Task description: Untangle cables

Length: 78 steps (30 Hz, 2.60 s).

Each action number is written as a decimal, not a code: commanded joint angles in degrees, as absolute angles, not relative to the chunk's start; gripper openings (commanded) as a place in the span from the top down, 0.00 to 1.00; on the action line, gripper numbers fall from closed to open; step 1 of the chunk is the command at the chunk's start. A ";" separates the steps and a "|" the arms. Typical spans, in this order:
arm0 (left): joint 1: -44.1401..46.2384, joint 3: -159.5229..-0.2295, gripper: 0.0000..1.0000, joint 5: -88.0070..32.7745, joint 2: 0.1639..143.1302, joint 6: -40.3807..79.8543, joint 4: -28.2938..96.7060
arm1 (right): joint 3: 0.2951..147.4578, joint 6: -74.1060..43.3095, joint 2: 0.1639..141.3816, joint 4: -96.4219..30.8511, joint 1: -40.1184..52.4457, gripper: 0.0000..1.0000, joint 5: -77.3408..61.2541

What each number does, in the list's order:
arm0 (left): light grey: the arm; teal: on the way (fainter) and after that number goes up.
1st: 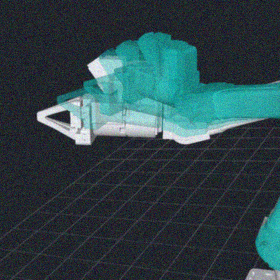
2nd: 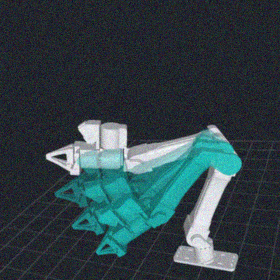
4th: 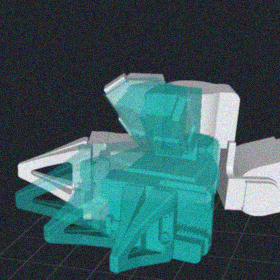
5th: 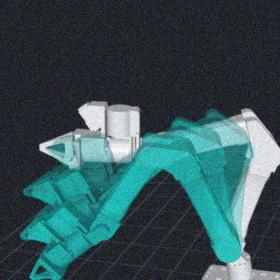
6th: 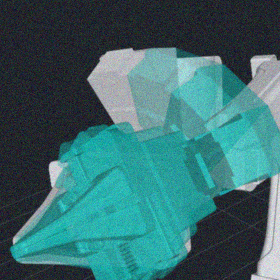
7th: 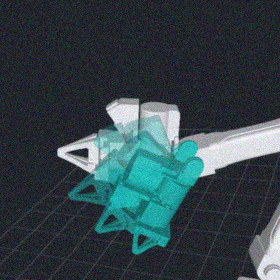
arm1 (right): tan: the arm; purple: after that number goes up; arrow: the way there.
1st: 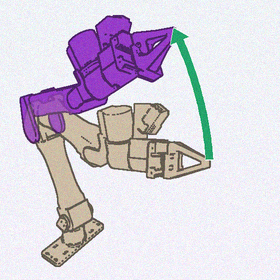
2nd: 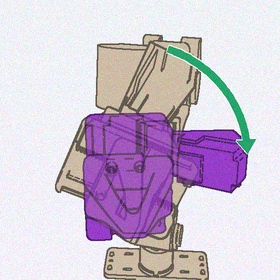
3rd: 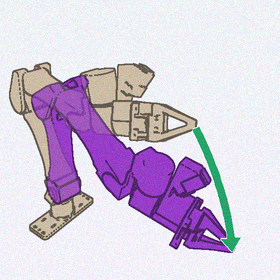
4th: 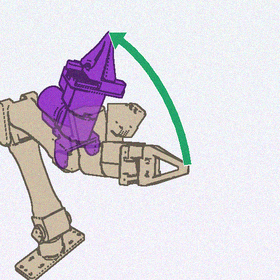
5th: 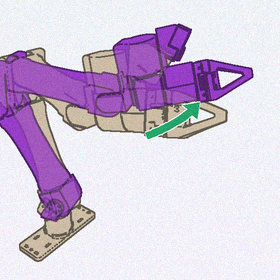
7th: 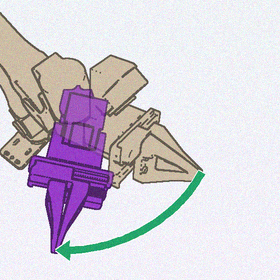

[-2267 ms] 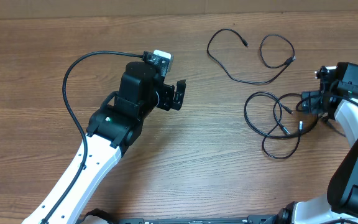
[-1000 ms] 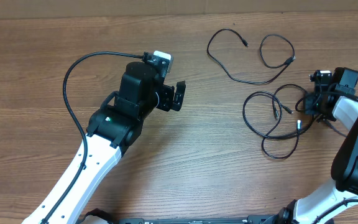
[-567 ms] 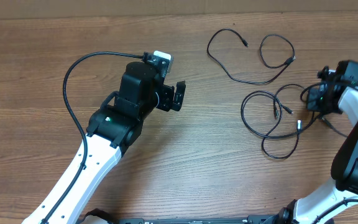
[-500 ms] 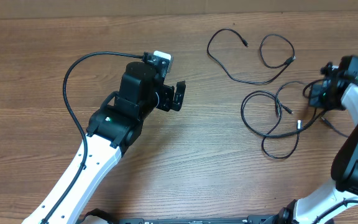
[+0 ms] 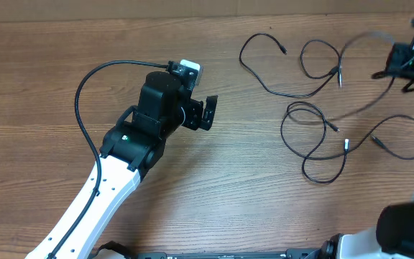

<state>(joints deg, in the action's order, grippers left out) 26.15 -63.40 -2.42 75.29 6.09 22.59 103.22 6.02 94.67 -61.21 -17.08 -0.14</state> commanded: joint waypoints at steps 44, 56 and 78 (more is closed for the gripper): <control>37.91 -63.68 0.00 -23.53 92.16 23.73 21.96 | 152.59 -3.31 94.24 -84.25 -14.33 0.96 10.09; 43.46 -63.68 0.00 -40.42 104.57 70.08 -5.37 | 152.59 -4.56 94.21 -86.70 -14.33 0.96 6.31; 49.19 -63.70 0.00 -24.51 105.01 72.60 4.19 | 152.62 -3.14 94.11 -84.12 -14.33 0.96 -4.38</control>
<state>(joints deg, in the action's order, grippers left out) 48.77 -63.33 -27.77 104.29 72.10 4.32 151.57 -4.21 94.78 -85.84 -14.22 0.71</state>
